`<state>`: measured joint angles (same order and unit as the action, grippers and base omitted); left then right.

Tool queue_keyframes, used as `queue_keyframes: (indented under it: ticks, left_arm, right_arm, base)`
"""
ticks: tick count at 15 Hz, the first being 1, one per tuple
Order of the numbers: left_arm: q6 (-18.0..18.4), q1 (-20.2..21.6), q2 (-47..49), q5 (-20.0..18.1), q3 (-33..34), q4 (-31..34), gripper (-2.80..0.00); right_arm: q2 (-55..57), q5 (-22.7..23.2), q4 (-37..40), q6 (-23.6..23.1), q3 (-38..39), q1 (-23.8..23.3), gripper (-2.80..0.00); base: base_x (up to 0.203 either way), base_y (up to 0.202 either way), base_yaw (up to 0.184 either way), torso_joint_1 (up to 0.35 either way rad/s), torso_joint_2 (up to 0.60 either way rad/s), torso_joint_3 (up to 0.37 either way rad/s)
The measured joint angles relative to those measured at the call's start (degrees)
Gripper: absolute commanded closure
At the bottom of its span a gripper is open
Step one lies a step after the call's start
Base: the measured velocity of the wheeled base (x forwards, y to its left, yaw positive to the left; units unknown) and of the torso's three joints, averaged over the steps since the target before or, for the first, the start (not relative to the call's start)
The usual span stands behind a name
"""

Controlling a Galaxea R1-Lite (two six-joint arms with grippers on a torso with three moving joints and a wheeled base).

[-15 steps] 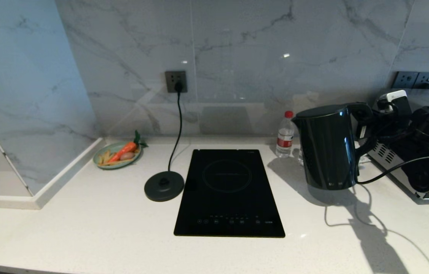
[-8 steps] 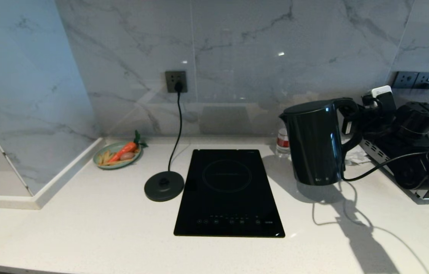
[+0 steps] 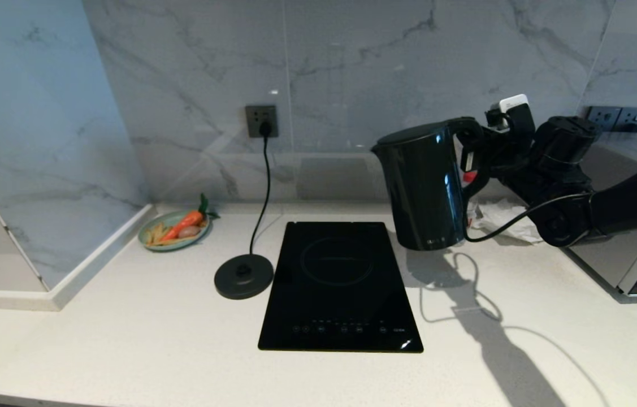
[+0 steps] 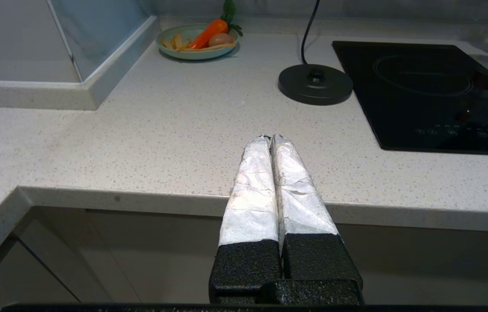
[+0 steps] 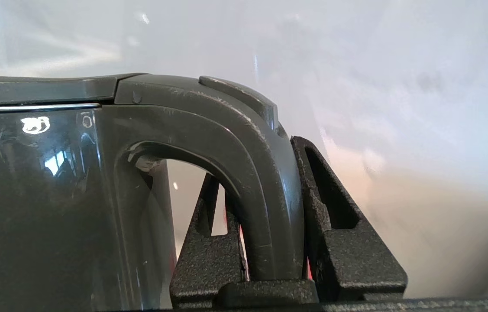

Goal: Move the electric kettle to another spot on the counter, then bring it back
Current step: Place it on the power base

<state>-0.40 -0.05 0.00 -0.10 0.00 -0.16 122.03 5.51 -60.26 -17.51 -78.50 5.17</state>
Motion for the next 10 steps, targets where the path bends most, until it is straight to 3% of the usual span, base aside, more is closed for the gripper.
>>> queue_keyframes:
  ticks: [3, 10]
  left_arm:
    - [0.0, 0.0, 0.0, 0.0, 0.0, 0.0, 0.0]
    - [0.0, 0.0, 0.0, 0.0, 0.0, 0.0, 0.0]
  right_arm:
    - [4.2, -0.7, 4.5, -0.9, -8.7, 4.0, 0.0]
    - [13.9, -3.1, 6.3, -1.1, -22.7, 9.8, 0.0]
  base:
    - [0.0, 0.0, 0.0, 0.0, 0.0, 0.0]
    - [0.0, 0.0, 0.0, 0.0, 0.0, 0.0]
